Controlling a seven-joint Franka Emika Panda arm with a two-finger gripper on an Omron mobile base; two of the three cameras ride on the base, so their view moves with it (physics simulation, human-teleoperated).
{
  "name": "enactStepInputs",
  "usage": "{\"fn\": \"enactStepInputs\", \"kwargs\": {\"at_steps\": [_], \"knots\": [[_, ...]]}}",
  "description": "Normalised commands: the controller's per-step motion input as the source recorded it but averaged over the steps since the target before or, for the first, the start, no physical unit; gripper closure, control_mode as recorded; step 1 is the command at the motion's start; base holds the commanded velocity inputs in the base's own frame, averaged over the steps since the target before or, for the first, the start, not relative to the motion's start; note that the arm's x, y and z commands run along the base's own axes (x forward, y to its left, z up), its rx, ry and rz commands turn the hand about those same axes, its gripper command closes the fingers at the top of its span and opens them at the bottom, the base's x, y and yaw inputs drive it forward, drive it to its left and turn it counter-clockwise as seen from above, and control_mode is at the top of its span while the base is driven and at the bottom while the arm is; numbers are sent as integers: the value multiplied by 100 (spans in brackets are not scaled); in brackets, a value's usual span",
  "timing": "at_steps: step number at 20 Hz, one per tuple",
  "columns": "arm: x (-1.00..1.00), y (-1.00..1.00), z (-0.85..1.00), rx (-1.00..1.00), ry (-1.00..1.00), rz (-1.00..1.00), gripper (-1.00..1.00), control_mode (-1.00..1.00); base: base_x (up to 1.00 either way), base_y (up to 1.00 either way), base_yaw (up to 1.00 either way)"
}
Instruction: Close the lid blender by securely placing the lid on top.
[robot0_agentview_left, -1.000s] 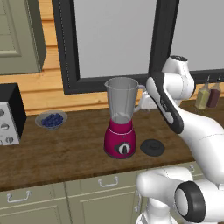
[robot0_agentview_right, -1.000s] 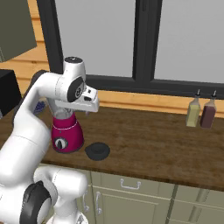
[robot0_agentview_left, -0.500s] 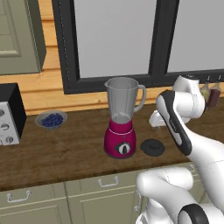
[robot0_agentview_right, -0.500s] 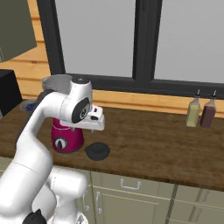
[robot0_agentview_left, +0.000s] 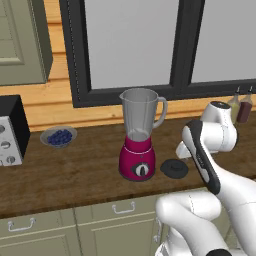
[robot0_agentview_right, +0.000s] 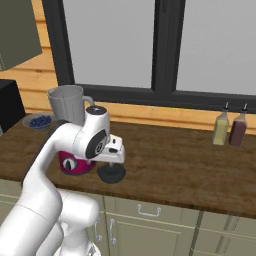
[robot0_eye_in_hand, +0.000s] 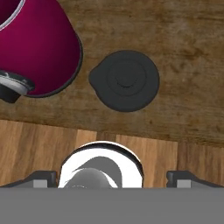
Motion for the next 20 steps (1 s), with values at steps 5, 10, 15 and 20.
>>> {"fn": "enactStepInputs", "kwargs": {"at_steps": [5, 10, 15, 20], "knots": [[12, -2, -20, 0, 0, 0, -100, -100, 0, 0, 0], [14, -1, -28, 0, 0, 0, -100, -100, 0, 0, 0], [18, 0, -23, 0, 0, 0, -100, -100, 0, 0, 0], [21, 0, -20, 0, 0, 0, -100, -100, 0, 0, 0]]}}
